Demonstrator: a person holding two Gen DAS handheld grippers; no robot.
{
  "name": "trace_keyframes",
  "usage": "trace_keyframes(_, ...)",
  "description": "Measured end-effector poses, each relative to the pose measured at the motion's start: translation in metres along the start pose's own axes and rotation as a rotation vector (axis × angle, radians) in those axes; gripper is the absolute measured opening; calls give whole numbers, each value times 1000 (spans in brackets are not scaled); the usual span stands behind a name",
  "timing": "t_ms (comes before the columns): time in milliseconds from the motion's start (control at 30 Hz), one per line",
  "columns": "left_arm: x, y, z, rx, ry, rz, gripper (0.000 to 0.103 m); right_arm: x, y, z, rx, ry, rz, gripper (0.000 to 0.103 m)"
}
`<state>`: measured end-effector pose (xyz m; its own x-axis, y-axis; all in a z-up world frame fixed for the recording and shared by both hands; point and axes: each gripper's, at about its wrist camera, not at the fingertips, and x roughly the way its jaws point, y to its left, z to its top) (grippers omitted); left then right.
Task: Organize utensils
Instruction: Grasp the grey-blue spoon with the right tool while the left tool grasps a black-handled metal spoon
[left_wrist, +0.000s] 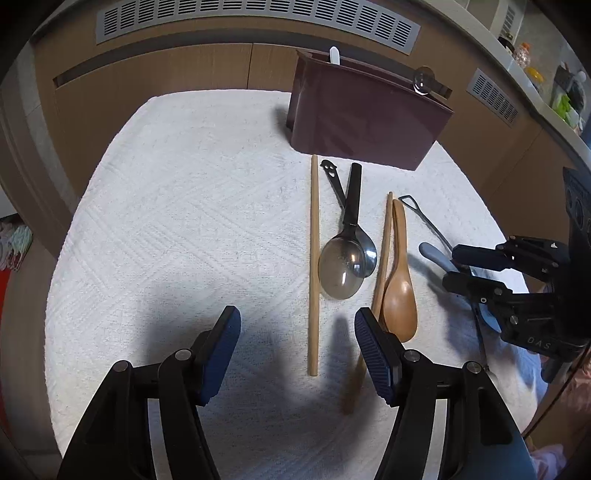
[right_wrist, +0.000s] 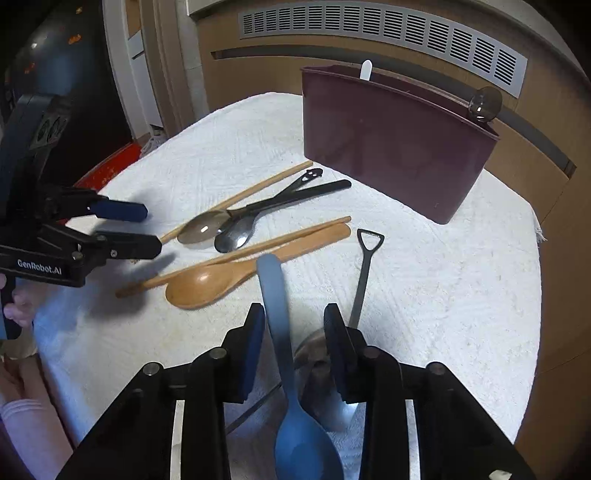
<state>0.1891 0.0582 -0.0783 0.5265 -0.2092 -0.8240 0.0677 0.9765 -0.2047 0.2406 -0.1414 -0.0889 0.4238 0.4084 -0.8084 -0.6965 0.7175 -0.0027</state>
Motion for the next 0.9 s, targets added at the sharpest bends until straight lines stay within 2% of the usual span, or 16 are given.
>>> trace_keyframes(67,2,-3,3,3,1,-8,65,2,0,3,-5,-3,-1,30)
trace_keyframes(167,3,-10,5,35,-8,-5,65,5,2,5,-17,9,8,10)
trace_keyframes(300,1,-20,11,87,-24,-11,65,-8,-6,5,40,-17,-26,10)
trace_keyframes(400,4,-24,28,106,-12,-61,62,-25,-23,1,132,-53,-31,10)
trace_keyframes(467,7,-28,45,112,-5,-89,48,-33,-31,-2,181,-76,-39,10)
trace_keyframes(500,10,-31,55,123,0,-105,33,-37,-36,-5,207,-86,-36,10)
trace_keyframes(533,14,-36,66,137,7,-112,23,-38,-38,-7,225,-93,-37,10)
trace_keyframes(633,34,-52,91,227,48,-74,22,-41,-44,-12,269,-106,-48,10)
trace_keyframes(700,50,-62,103,277,106,-35,22,-40,-47,-13,290,-112,-45,10)
trace_keyframes(767,64,-67,110,305,163,-17,22,-42,-49,-15,302,-124,-43,10)
trace_keyframes(900,80,-75,111,361,205,50,22,-46,-49,-18,313,-148,-38,10)
